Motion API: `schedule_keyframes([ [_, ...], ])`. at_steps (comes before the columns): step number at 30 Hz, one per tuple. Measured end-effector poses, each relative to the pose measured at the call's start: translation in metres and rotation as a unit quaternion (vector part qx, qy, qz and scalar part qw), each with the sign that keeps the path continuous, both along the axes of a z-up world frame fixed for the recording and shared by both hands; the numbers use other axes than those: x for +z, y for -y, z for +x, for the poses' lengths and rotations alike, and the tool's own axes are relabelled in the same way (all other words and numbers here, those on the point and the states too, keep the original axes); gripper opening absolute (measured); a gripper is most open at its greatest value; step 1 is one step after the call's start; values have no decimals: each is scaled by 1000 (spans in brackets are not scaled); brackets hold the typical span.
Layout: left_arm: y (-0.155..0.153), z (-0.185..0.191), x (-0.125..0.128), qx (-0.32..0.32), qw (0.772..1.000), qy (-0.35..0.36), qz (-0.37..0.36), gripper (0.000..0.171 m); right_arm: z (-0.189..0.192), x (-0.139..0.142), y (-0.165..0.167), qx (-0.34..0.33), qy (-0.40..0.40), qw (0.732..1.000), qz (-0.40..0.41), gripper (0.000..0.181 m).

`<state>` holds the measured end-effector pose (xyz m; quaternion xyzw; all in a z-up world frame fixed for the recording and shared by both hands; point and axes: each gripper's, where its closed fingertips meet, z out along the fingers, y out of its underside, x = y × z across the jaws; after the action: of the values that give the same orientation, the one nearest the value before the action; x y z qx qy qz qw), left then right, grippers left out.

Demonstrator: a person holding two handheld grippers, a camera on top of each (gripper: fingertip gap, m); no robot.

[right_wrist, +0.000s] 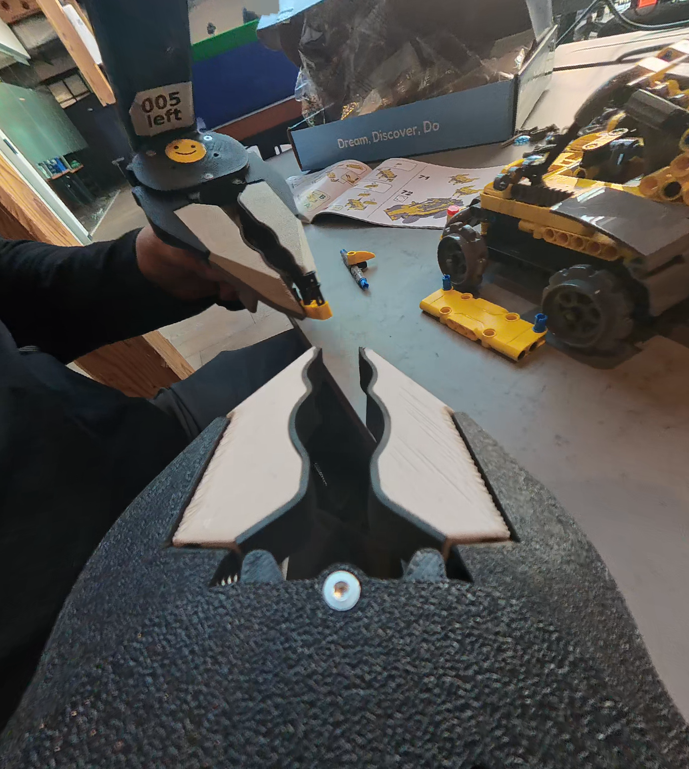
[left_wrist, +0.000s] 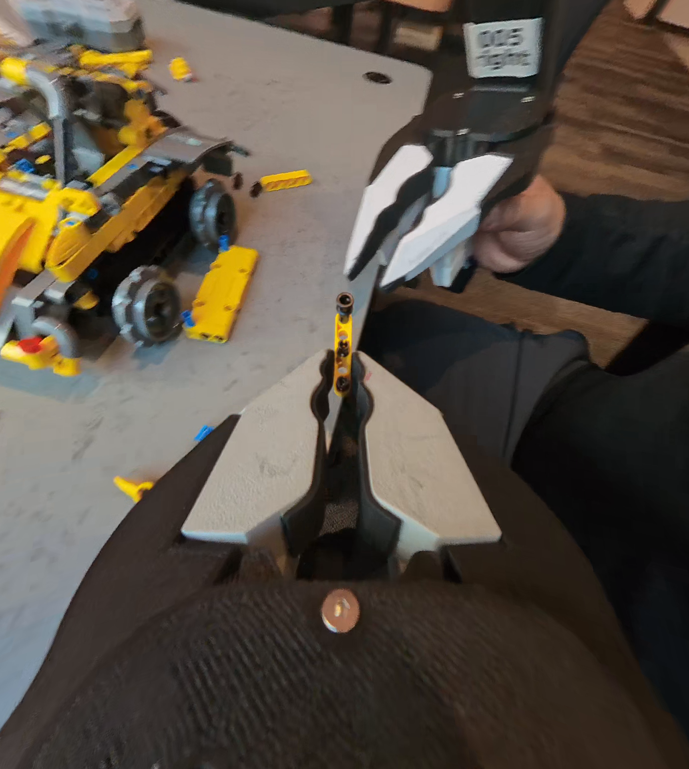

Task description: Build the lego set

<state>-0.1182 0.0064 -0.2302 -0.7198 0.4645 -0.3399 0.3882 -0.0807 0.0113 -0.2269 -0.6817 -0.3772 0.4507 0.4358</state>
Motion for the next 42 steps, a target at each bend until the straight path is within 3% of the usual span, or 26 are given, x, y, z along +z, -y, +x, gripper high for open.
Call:
schedule_keyframes([
  [7, 36, 3, 12, -139, 985, 4, 99, 5, -19, 26, 28, 63, -19, 998, 23, 23],
  [11, 37, 4, 10, -145, 983, -10, 110, 5, -36, 30, 50, 107, 18, 992, 61, 28],
  [21, 46, 6, 7, -165, 980, 2, 110, 5, -42, 11, 49, 65, 140, 978, 139, 9],
  [25, 27, 6, 9, -106, 990, 1, 95, 11, -29, 17, 31, 9, 126, 983, 135, 7],
  [28, 14, -2, 2, -74, 994, -23, 78, 15, 18, 15, -22, -145, 141, 974, 104, 8],
  [30, 12, -3, 1, -66, 995, -24, 76, 13, 61, 1, -54, -249, 165, 953, 50, 7],
  [32, 10, -2, -1, -61, 995, -32, 79, 12, 87, -13, -66, -300, 169, 939, 12, 7],
  [35, 8, -3, -6, -50, 995, -48, 76, 10, 95, -18, -68, -319, 158, 934, -2, 7],
  [42, 4, -5, -8, -38, 997, -44, 53, 10, 81, -28, -60, -286, 238, 928, 18, 21],
])
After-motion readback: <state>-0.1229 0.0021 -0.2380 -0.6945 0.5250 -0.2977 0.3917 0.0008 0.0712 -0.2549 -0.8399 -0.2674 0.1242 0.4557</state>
